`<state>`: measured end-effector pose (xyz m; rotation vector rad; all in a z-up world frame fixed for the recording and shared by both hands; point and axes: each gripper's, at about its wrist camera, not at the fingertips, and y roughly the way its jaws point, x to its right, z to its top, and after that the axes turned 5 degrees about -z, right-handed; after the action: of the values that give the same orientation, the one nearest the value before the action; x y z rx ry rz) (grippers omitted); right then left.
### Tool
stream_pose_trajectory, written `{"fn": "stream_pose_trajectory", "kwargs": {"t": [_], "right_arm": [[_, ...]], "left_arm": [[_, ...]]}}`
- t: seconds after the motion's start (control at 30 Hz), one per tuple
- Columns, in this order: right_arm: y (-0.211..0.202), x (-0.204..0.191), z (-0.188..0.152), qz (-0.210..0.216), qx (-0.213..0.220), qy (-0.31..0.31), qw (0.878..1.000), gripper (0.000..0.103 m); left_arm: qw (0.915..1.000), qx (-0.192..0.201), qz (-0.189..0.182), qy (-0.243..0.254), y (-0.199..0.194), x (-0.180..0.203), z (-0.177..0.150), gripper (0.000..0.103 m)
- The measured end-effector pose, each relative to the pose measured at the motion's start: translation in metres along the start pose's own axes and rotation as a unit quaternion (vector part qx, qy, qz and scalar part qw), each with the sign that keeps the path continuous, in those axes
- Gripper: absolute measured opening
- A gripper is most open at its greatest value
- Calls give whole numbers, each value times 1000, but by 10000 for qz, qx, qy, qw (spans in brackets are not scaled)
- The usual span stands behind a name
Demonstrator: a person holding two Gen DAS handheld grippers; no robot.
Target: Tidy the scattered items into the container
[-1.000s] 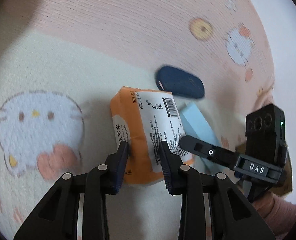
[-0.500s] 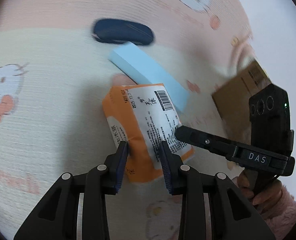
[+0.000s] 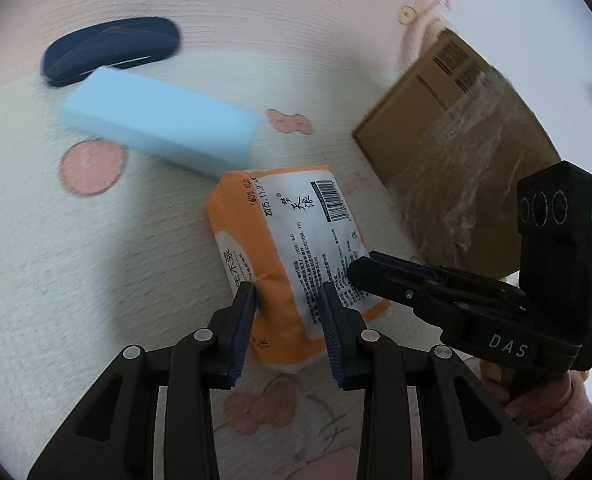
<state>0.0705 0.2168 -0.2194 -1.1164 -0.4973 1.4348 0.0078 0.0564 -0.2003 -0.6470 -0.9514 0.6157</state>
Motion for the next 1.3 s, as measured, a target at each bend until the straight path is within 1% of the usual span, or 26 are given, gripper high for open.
{"fn": "stream_pose_trajectory", "kwargs": {"t": [0.07,0.13,0.23,0.27,0.33,0.4,0.43,0.47,0.5,0.53,0.6,0.63,0.7,0.73,0.77,0.87,0.93,1.03,1.1,1.13,1.2,1.27,1.3], "right_arm": [[-3,3,1,-108,59,-1,9999,22],[-8,-1,2,-307,129,-128,9994,24],[-20,-9,2,-601,319,-358,9970,25],[-24,-9,1,-620,369,-377,9967,26],[-33,-6,-1,-733,504,-345,9954,26],[-36,-1,-3,-1129,573,-302,9915,26],[-35,1,-5,-1530,598,-312,9859,26],[-32,2,-6,-1670,556,-367,9837,25],[-27,3,-8,-1740,485,-432,9826,21],[-22,3,-9,-1733,389,-491,9829,18],[-14,4,-10,-1690,258,-466,9842,17],[-12,5,-10,-1625,223,-418,9856,17],[-12,8,-8,-1395,223,-269,9896,17],[-12,7,-8,-1278,216,-256,9912,17],[-12,7,-6,-1101,167,-271,9934,17],[-14,-2,-1,-786,115,-411,9960,17],[-17,-8,2,-756,61,-608,9953,17],[-21,-13,8,-535,29,-517,9972,17],[-24,-23,12,-264,49,-540,9982,17],[-23,-34,13,-71,-20,-628,9980,17],[-22,-52,12,-50,-32,-862,9963,17],[-10,-73,11,-51,-215,-1234,9921,17],[-4,-77,9,-118,-292,-1312,9908,17]], "left_arm": [[10000,-22,-41,-8,6,3,5,36],[9998,-50,-71,-161,10,3,11,40],[9993,-89,8,-372,5,4,16,41],[9993,-81,44,-367,3,6,16,41],[9998,28,118,-150,-9,15,16,41],[9994,143,315,63,-17,23,15,40],[9989,212,387,165,-22,27,14,37],[9985,296,407,212,-25,29,14,33],[9983,337,429,206,-26,30,14,25],[9984,295,472,136,-24,30,15,17],[9987,91,501,-5,-13,26,19,10],[9989,2,456,-133,-8,22,20,9],[9986,-123,374,-365,1,14,21,9],[9984,-99,395,-397,1,12,20,8],[9983,-78,409,-401,1,10,20,8],[9981,-111,506,-343,-1,6,17,8],[9980,-94,434,-447,-3,0,15,8],[9977,-91,246,-625,-5,-10,15,8],[9970,-77,117,-757,-8,-17,14,8],[9964,-87,107,-831,-7,-19,14,8],[9946,-201,195,-997,-5,-24,12,8],[9936,-346,267,-1046,-3,-29,7,8],[9931,-385,329,-1059,-1,-31,3,8]]}}
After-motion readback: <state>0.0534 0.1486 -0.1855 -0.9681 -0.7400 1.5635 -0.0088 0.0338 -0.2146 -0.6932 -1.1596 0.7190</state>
